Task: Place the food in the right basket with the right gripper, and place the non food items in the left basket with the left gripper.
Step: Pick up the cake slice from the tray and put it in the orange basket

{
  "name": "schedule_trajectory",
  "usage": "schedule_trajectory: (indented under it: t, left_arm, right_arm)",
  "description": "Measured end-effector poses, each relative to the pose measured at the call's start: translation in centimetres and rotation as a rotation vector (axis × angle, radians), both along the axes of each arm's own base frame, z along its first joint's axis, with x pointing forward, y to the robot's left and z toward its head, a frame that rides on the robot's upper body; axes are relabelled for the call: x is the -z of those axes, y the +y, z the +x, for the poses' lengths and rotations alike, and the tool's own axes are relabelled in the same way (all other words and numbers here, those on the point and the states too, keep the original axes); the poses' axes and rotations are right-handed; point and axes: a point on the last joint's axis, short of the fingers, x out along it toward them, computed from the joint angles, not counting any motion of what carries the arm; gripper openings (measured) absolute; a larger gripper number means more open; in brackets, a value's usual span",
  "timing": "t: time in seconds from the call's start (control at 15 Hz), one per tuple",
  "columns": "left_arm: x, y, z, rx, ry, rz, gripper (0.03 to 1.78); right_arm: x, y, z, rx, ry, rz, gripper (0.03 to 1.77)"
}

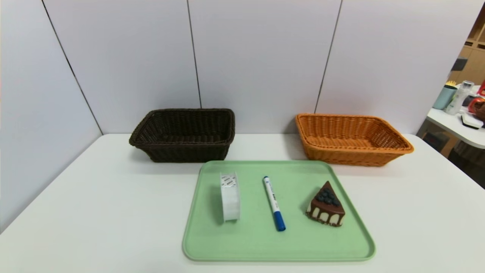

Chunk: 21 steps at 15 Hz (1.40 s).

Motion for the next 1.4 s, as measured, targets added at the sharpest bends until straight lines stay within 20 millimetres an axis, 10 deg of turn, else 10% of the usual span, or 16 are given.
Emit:
schedule_trajectory:
  t: [0.4, 0.8, 1.4]
  left_arm:
    - [-9.1, -0.2, 0.2, 0.076, -0.064, -0.018, 1.69]
    - [-18.4, -0.2, 6.2, 0.091, -0.070, -0.025, 1.69]
    - [-14.3, -1.1, 13.0, 0.146, 0.231, -0.139, 1.69]
  right_arm:
    - [-8.9, 0.1, -1.0, -0.059, -0.058, -0.010, 1.70]
    - [-17.5, 0.1, 3.0, -0.057, -0.016, -0.005, 1.70]
    - [-15.1, 1.2, 10.3, -0.179, 0.225, 0.071, 1.70]
